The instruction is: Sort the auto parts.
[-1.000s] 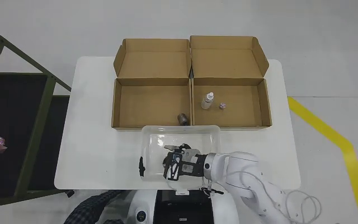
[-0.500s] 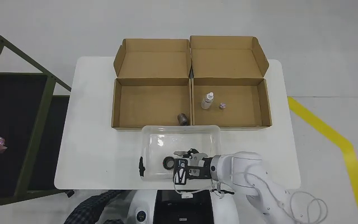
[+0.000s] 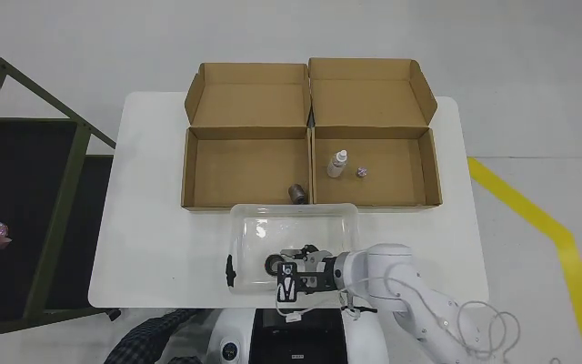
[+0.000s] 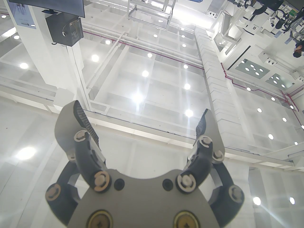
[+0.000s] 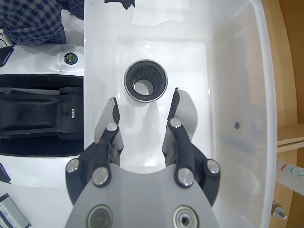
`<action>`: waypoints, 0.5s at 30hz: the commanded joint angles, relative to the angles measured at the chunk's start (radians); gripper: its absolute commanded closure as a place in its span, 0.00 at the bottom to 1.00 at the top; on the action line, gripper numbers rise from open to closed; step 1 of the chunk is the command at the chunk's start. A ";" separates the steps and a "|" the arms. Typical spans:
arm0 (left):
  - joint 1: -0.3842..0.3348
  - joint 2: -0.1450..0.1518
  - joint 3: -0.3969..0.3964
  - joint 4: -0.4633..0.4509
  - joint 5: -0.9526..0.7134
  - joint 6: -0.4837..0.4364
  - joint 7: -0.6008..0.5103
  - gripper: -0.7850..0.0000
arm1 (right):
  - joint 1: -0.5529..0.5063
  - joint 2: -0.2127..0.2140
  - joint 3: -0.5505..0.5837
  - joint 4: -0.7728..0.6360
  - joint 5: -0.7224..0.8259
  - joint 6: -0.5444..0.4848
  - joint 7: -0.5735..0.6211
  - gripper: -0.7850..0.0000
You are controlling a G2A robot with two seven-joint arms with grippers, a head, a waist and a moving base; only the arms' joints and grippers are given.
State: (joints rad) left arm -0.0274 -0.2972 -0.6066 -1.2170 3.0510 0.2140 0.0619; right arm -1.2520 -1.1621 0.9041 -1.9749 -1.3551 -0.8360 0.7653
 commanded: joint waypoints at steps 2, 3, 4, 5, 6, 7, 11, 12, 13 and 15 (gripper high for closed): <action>0.000 0.000 0.000 0.000 0.000 0.000 0.000 0.00 | 0.019 -0.004 -0.022 0.020 0.005 0.013 -0.004 0.42; 0.000 0.000 0.000 0.000 0.000 0.000 0.000 0.00 | 0.025 -0.006 -0.028 0.026 0.008 0.018 -0.005 0.41; 0.000 0.000 0.000 0.000 0.000 0.000 0.000 0.00 | 0.032 -0.007 -0.034 0.031 0.012 0.023 -0.008 0.41; 0.000 0.000 0.000 0.000 0.000 0.000 0.000 0.00 | 0.038 -0.009 -0.040 0.037 0.015 0.027 -0.009 0.42; 0.000 0.000 0.000 0.000 0.000 0.000 0.000 0.00 | 0.044 -0.010 -0.047 0.042 0.018 0.031 -0.011 0.41; 0.000 0.000 0.000 0.000 0.000 0.000 0.000 0.00 | 0.050 -0.012 -0.054 0.048 0.021 0.036 -0.012 0.40; 0.000 0.000 0.000 0.000 0.000 0.000 0.000 0.00 | 0.077 -0.021 -0.082 0.079 0.036 0.068 -0.025 0.40; 0.000 0.000 0.000 0.000 0.000 0.000 0.000 0.00 | 0.085 -0.024 -0.091 0.089 0.038 0.073 -0.028 0.40; 0.000 0.000 0.000 0.000 0.000 0.000 0.000 0.00 | 0.093 -0.027 -0.098 0.100 0.041 0.080 -0.032 0.40; 0.000 0.000 0.000 0.000 0.000 0.000 0.000 0.00 | 0.107 -0.032 -0.110 0.123 0.058 0.091 -0.040 0.40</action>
State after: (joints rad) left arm -0.0274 -0.2972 -0.6066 -1.2170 3.0510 0.2140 0.0619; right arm -1.1535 -1.1915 0.7999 -1.8656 -1.3060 -0.7516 0.7286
